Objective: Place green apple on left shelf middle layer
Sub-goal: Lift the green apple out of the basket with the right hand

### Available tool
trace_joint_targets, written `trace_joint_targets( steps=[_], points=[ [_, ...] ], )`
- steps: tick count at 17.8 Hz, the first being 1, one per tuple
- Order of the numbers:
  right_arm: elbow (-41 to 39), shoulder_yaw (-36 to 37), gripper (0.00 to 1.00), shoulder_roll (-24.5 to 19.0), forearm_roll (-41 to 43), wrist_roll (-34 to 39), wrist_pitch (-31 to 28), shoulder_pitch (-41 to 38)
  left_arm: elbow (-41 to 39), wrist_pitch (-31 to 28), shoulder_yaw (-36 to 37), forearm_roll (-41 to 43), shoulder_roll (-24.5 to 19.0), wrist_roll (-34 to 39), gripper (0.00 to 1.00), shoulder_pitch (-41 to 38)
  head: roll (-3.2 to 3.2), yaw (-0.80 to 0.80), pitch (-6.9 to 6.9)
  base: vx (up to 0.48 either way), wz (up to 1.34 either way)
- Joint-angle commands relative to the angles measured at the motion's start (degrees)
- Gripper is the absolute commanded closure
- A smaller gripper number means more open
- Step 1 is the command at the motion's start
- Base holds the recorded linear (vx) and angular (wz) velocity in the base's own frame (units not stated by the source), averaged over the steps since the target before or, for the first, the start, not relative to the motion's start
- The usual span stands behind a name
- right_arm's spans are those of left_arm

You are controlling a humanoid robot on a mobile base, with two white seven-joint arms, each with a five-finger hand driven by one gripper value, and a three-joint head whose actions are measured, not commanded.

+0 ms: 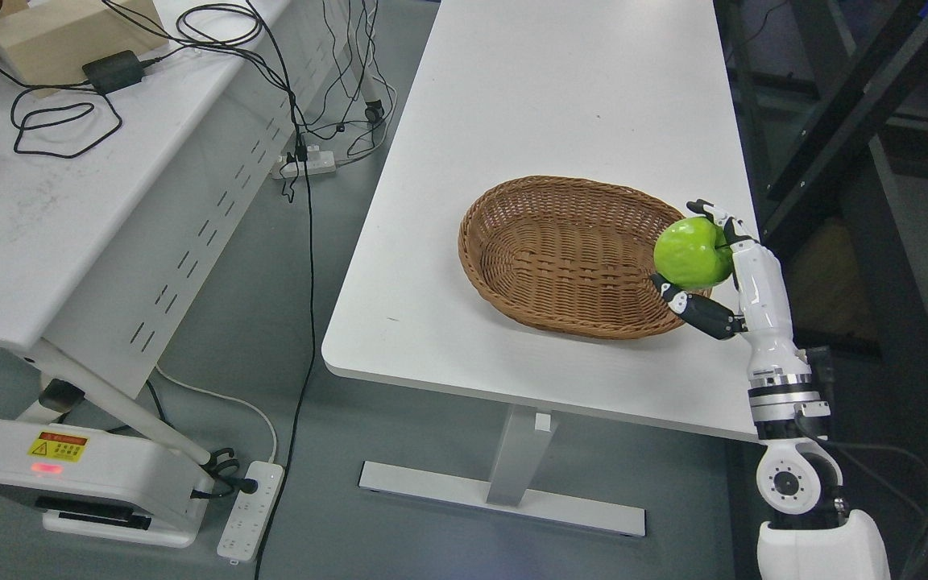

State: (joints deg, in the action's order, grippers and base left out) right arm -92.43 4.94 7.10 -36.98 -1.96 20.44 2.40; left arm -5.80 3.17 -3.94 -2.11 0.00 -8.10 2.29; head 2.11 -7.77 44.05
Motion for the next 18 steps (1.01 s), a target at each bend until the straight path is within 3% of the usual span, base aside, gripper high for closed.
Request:
trace_joint_targets(
  steps=[1,18],
  points=[
    [-6.27,3.85,1.00,-3.40,1.38,-0.06,1.52,-4.50,0.00,0.17,-0.02,0.00,-1.00,0.01,0.00,-0.01,0.00,0.00,0.00,-0.119,-0.08],
    [-6.01,3.41,1.00,-4.90,1.47,-0.15,4.34,-11.72,0.00,0.09,-0.01,0.00,-1.00,0.01,0.00,-0.01,0.00,0.00,0.00,-0.160,0.00]
  ],
)
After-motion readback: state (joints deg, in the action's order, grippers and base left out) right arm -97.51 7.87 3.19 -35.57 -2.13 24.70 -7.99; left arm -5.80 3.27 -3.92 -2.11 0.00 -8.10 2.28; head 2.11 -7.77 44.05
